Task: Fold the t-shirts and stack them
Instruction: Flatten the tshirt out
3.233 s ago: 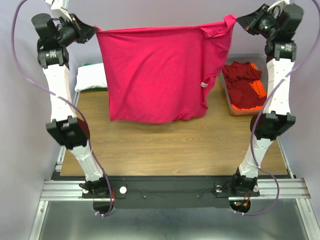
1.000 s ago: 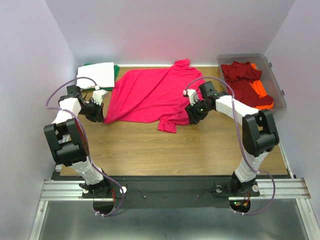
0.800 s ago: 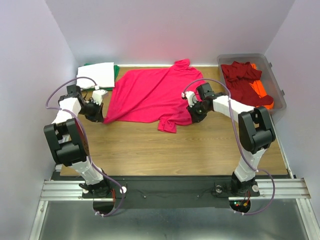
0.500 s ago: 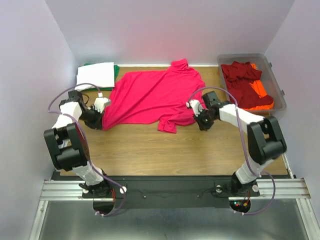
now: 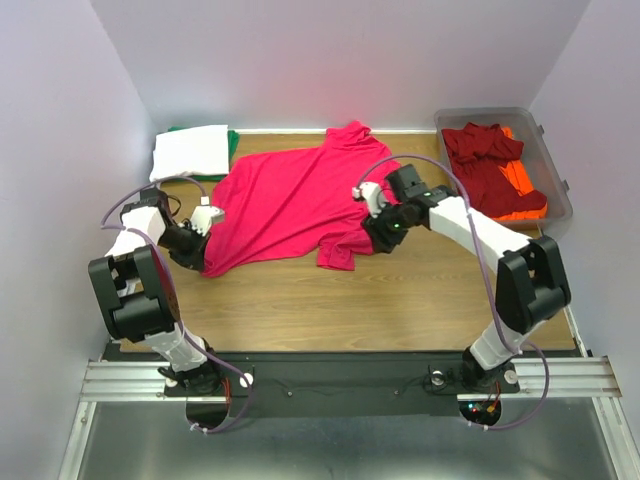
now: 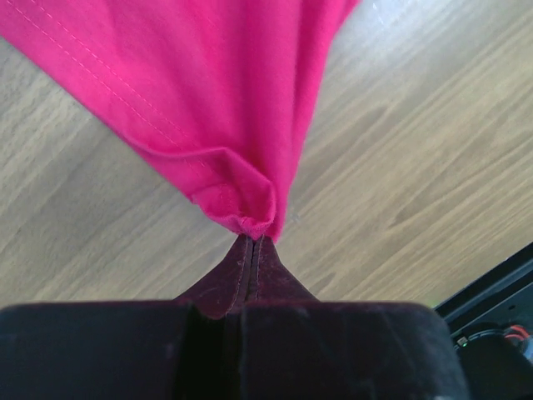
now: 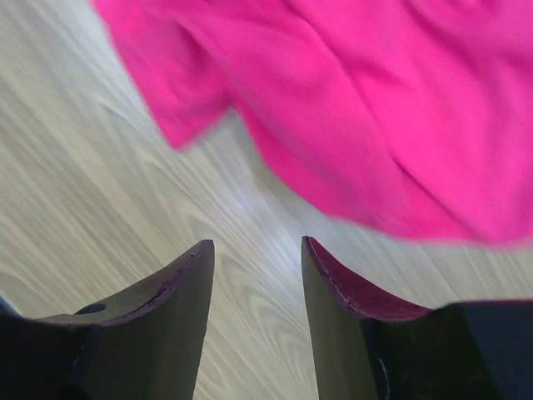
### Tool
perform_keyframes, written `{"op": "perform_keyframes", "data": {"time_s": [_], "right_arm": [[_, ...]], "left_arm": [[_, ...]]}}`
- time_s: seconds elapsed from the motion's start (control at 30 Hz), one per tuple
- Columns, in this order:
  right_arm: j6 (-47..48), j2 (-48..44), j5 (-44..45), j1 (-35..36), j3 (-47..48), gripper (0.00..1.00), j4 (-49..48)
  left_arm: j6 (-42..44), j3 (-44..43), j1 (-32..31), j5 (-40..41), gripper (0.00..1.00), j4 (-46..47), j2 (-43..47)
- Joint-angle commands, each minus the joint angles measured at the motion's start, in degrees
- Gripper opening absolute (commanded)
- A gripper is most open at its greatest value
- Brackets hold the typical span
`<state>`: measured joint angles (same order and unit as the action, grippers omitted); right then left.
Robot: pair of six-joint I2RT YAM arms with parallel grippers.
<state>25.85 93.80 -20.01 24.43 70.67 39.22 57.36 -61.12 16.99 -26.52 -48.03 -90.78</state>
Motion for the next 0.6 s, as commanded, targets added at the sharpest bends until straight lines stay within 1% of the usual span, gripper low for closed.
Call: {"op": "perform_keyframes", "data": {"time_s": [0.0, 0.17, 0.3, 0.5, 0.57], "right_arm": [[-3.7, 3.8, -1.7, 6.3, 3.1, 0.53, -1.7], [-7.9, 10.3, 1.9, 12.5, 7.4, 0.55, -4.6], [-10.4, 13.8, 6.5, 13.9, 12.5, 0.55, -6.7], [-11.4, 17.8, 6.7, 14.3, 18.6, 0.58, -6.7], [-12.3, 18.5, 7.7, 15.0, 19.2, 0.58, -6.6]], "left_arm": [[-3.5, -4.5, 0.1, -3.4, 0.0, -0.3, -1.6], [-5.4, -5.9, 0.1, -5.6, 0.0, 0.0, -3.8], [-5.9, -6.1, 0.1, -6.3, 0.0, 0.3, -4.8], [-5.7, -5.8, 0.1, -6.2, 0.0, 0.4, -5.5], [-5.7, -6.2, 0.1, -6.0, 0.0, 0.4, -5.9]]}}
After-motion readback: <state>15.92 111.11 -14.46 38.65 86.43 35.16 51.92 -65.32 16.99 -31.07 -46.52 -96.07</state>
